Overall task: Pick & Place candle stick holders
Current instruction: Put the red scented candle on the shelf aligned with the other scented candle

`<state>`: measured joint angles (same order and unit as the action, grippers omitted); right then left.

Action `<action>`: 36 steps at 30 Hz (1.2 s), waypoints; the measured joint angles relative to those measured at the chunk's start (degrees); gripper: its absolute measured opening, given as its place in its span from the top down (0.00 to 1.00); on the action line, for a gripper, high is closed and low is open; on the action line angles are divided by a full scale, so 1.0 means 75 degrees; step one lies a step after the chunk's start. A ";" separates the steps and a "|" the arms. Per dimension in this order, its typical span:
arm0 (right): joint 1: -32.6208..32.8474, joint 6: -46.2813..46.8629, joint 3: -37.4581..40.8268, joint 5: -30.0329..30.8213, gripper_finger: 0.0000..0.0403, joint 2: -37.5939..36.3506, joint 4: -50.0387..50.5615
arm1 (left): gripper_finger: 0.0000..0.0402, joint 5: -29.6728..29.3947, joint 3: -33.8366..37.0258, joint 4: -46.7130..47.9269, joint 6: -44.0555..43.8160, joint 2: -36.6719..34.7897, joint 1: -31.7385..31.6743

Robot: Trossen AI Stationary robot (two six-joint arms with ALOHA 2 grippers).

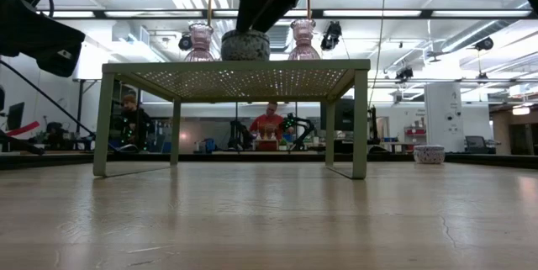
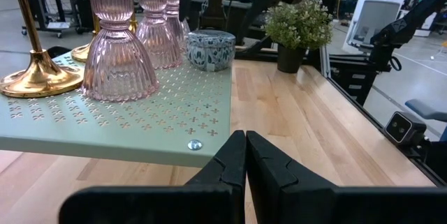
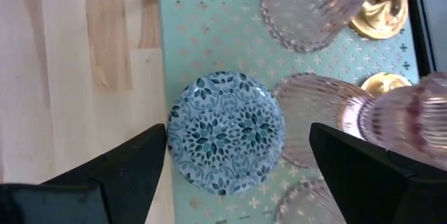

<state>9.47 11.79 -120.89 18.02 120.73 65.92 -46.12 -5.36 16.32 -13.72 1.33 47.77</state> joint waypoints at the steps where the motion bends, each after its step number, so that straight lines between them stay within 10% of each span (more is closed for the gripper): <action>1: 0.0000 0.0000 -0.0044 0.0006 0.14 0.0000 0.0055 | 0.97 0.0000 0.0002 -0.0001 0.0000 0.0000 0.0000; 18: 0.0480 0.1286 -0.0736 -0.0011 0.12 -0.0044 0.3249 | 0.97 -0.0001 0.0002 -0.0002 0.0000 0.0000 0.0000; 36: 0.1827 0.4583 0.2536 0.0413 0.18 -0.2013 0.3221 | 0.97 -0.0001 0.0002 -0.0002 0.0000 0.0025 0.0000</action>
<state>23.18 46.16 -101.87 21.12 105.63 90.08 -46.13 -5.34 16.30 -13.72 1.52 47.77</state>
